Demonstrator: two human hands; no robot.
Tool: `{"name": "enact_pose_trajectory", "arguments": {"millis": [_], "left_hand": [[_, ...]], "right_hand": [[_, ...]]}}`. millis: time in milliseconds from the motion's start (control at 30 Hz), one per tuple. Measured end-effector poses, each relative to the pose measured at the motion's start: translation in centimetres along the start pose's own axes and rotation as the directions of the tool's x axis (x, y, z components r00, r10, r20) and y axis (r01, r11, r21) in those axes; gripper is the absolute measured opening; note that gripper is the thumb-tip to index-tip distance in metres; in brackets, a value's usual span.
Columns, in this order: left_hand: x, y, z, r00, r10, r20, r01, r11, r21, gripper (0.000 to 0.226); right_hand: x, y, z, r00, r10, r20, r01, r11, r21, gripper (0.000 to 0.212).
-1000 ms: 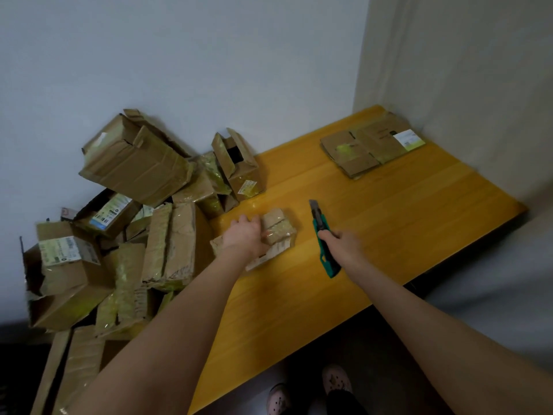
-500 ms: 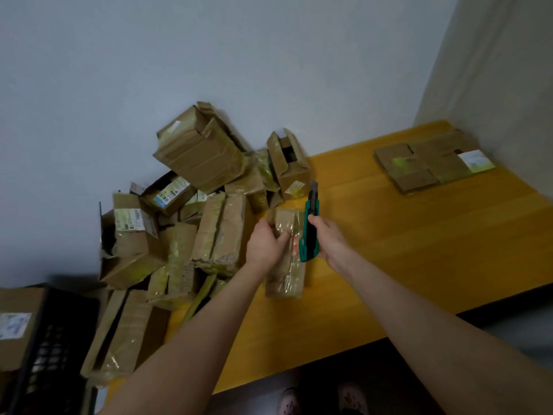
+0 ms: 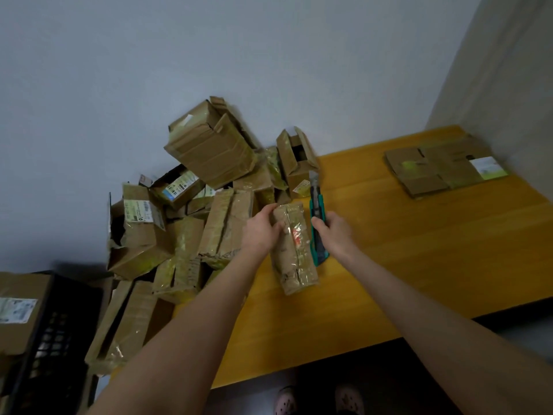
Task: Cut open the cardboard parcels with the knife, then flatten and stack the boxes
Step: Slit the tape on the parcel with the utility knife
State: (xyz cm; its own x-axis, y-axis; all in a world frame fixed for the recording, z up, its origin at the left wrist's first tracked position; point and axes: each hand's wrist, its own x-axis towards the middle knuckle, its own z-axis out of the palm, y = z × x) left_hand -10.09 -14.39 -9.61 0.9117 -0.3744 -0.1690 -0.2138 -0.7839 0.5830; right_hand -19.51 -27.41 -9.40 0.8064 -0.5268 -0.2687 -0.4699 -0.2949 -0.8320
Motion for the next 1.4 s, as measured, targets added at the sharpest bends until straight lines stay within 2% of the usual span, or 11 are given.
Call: {"name": "enact_pose_trajectory", "arguments": {"millis": [67,233,400,533,667,833,933,1067,1233,1400], "left_hand": [[-0.1,0.1,0.2,1.0,0.024,-0.013,-0.024,0.999,0.023,0.053],[0.1,0.3,0.4,0.999,0.033,-0.018,-0.031,0.998,0.059,0.052],[-0.1,0.4,0.5,0.998,0.055,-0.038,-0.051,0.995,0.09,0.052],[-0.3,0.8,0.6,0.995,0.077,-0.061,-0.068,0.989,0.133,0.05],[-0.5,0.9,0.9,0.993,0.083,-0.083,-0.069,0.985,0.158,0.049],[-0.9,0.9,1.1,0.99,0.101,-0.102,-0.081,0.981,0.177,0.048],[-0.9,1.1,1.2,0.987,0.113,-0.117,-0.085,0.971,0.223,0.048],[-0.3,1.2,1.0,0.992,0.081,-0.1,-0.057,0.973,0.223,0.046],[0.6,1.2,1.0,0.995,0.056,-0.079,-0.036,0.97,0.24,0.041],[1.4,0.4,0.8,0.997,-0.022,-0.075,0.039,0.971,0.236,0.031]], "right_hand": [[-1.1,0.7,-0.5,0.997,-0.077,0.014,0.078,0.983,-0.165,0.02],[-4.5,1.0,-1.1,0.975,-0.215,0.051,0.21,0.828,-0.519,0.05],[-5.7,0.0,-1.3,0.966,-0.236,0.106,0.244,0.693,-0.678,0.05],[-5.8,-0.5,-1.2,0.965,-0.246,0.091,0.228,0.615,-0.755,0.045],[-5.6,-1.1,-0.5,0.971,-0.222,0.094,0.208,0.572,-0.793,0.038],[-5.7,-1.5,-0.2,0.974,-0.153,0.166,0.224,0.571,-0.79,0.032],[-5.7,-1.3,-0.5,0.976,-0.134,0.17,0.217,0.598,-0.772,0.033],[-6.4,-0.5,-0.7,0.963,-0.064,0.261,0.253,0.543,-0.801,0.035],[-7.4,1.9,-1.0,0.935,0.034,0.353,0.262,0.604,-0.753,0.048],[-7.0,3.0,-3.1,0.95,0.041,0.31,0.202,0.677,-0.708,0.043]]}}
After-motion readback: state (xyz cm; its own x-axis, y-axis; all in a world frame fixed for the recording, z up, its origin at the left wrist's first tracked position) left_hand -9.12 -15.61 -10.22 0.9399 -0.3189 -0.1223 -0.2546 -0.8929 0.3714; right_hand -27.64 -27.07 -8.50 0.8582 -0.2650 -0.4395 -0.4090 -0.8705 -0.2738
